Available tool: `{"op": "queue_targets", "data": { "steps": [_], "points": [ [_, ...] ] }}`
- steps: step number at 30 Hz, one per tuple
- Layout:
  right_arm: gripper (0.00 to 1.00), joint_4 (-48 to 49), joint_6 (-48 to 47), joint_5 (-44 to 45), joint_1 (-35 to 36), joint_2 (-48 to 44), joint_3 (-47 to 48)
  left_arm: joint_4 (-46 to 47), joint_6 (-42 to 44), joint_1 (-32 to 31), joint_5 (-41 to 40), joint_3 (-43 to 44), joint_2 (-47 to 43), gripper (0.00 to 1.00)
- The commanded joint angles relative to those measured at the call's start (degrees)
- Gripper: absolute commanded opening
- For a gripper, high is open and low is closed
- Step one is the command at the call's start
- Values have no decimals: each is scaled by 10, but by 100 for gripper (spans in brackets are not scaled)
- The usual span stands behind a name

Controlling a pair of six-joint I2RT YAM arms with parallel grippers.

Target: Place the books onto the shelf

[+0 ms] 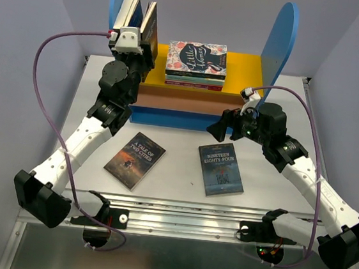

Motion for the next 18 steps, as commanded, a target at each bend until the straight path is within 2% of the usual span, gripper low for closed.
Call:
{"op": "queue_targets", "data": {
  "steps": [1,2,5,6,10,14,18],
  "points": [
    [100,13,-10,-33,-1,-2,3,29,-24,2,33,13,-51,64],
    [100,14,-10,-42,-1,-1,3,29,-30,1,54,15,-56,65],
    [100,14,-11,-42,-1,1,4,35,-41,2,90,23,-81,75],
    [100,14,-11,-43,-1,0,3,35,-48,2,96,30,-93,98],
    [100,16,-13,-57,-1,-2,4,35,-60,2,127,53,-115,99],
    [100,18,-11,-58,-1,-3,4,18,-98,1,226,92,-117,99],
    [100,18,-10,-57,-1,-1,3,-18,-122,-9,298,169,-76,99]
  ]
}}
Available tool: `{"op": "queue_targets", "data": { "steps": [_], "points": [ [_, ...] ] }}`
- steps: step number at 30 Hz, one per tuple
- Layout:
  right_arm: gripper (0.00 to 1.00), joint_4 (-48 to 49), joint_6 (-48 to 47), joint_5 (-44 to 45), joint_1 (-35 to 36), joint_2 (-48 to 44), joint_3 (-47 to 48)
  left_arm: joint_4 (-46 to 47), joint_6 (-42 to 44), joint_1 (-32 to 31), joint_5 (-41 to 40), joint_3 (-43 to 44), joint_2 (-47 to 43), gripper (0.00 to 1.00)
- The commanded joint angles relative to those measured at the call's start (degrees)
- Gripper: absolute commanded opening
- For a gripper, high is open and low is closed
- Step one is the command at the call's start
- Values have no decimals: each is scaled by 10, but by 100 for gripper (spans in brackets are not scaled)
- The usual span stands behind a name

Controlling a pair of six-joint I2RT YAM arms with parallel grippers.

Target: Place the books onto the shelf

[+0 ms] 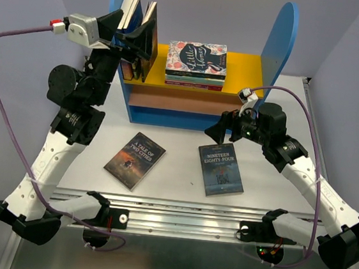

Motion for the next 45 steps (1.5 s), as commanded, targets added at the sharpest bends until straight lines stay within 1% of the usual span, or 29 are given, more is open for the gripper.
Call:
{"op": "queue_targets", "data": {
  "steps": [1,2,3,5,6,7,8,9,10,13,14,17,23,25,26,30,40,45],
  "points": [
    [100,17,-9,-11,-1,-3,3,-33,-37,-16,126,91,57,99],
    [100,18,-9,-11,-1,-3,3,-45,-38,-22,131,104,57,99],
    [100,18,-9,-13,-1,-2,2,-58,-40,-28,131,119,85,99],
    [100,19,-9,-15,-1,-4,-1,-92,-35,-43,129,155,111,99],
    [100,18,-10,-13,-1,-5,-2,-99,-12,-69,115,163,130,99],
    [100,18,-10,-11,-1,-8,-3,-102,2,-85,92,171,139,99],
    [100,18,-9,-9,-1,-10,-5,-108,23,-114,30,174,157,99],
    [100,18,-10,-7,-1,-10,-5,-114,23,-114,10,179,165,99],
    [100,18,-11,-6,-1,-15,-6,-119,41,-126,-3,188,174,99],
    [100,18,-13,3,-1,-18,-7,-153,13,-127,-49,220,214,99],
    [100,18,-13,6,-1,-17,-7,-170,8,-126,-83,228,225,99],
    [100,18,-11,1,-1,-19,-8,-192,-6,-118,-116,255,266,99],
    [100,17,-15,9,-1,-20,-12,-189,-26,-79,-134,267,286,99],
    [100,18,-16,14,-1,-18,-11,-187,-30,-63,-150,267,291,99],
    [100,18,-16,14,-1,-17,-12,-187,-28,-61,-171,267,293,99],
    [100,17,-16,21,-1,-15,-12,-199,-39,-35,-180,268,302,99],
    [100,12,-17,29,-1,-8,-9,-204,-52,-10,-224,245,293,99],
    [100,11,-16,33,-1,-4,-10,-195,-53,-9,-265,245,310,99]
  ]
}}
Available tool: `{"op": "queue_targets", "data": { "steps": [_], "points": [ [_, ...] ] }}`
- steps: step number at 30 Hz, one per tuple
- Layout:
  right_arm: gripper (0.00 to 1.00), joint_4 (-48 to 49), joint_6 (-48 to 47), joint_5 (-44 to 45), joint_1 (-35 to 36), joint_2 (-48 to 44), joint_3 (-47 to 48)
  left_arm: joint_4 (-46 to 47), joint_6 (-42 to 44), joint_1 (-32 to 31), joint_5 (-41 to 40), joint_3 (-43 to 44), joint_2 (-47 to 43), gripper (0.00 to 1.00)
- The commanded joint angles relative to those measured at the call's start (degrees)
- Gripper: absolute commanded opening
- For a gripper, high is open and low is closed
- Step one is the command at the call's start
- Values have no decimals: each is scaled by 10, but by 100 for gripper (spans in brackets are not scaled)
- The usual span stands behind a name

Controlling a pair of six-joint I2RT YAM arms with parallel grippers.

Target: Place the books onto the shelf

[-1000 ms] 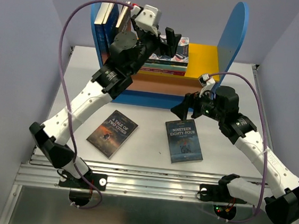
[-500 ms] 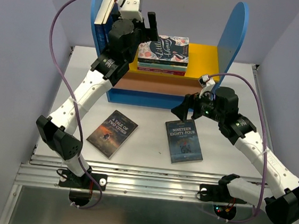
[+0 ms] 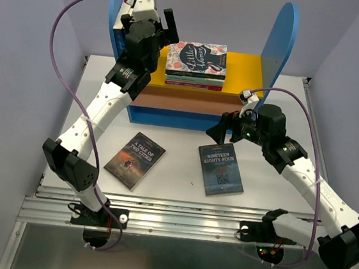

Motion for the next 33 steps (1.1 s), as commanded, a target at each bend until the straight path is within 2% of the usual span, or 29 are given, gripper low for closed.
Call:
{"op": "queue_targets", "data": {
  "steps": [1,7,16,26,33],
  "points": [
    [100,11,-8,10,-1,-1,2,29,-8,5,-46,8,6,99],
    [100,11,-10,18,-1,-1,0,34,-15,5,-26,26,37,99],
    [100,9,-13,23,-1,1,1,36,-29,5,-47,33,54,99],
    [100,8,-14,26,-1,0,2,13,-52,6,-191,44,65,99],
    [100,8,-12,26,-1,0,1,4,-50,6,-229,59,65,99]
  ]
}}
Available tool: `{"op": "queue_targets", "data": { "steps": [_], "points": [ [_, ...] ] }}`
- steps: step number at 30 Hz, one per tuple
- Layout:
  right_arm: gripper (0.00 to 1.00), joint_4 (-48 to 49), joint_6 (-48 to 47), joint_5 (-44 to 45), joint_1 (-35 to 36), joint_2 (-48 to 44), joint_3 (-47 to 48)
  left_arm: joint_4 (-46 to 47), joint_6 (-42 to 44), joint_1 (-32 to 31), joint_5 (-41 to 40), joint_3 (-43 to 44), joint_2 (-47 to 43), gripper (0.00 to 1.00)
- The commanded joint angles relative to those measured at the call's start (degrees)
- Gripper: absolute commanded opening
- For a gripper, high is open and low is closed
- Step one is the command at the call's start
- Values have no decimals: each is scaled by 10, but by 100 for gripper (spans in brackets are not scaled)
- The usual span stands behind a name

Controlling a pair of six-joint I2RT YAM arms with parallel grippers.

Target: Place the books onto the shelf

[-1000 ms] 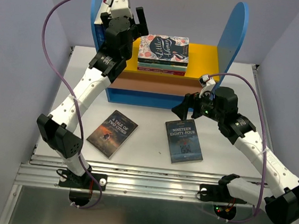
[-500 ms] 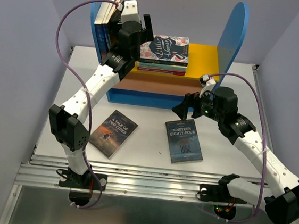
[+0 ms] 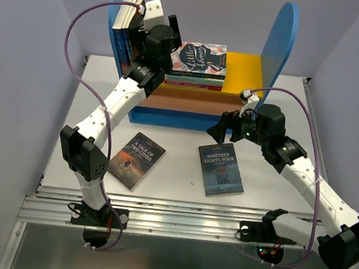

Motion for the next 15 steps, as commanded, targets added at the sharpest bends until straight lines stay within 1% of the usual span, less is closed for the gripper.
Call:
{"op": "queue_targets", "data": {
  "steps": [1,4,9,15],
  "points": [
    [100,8,-8,7,-1,-3,1,16,-13,16,-78,39,-11,99],
    [100,8,-8,5,-1,-3,2,16,-13,16,-43,34,-15,99],
    [100,9,-7,2,-1,-2,5,23,-7,16,50,19,-32,99],
    [100,8,-7,-2,-1,1,5,30,-15,16,95,24,-47,99]
  ]
}}
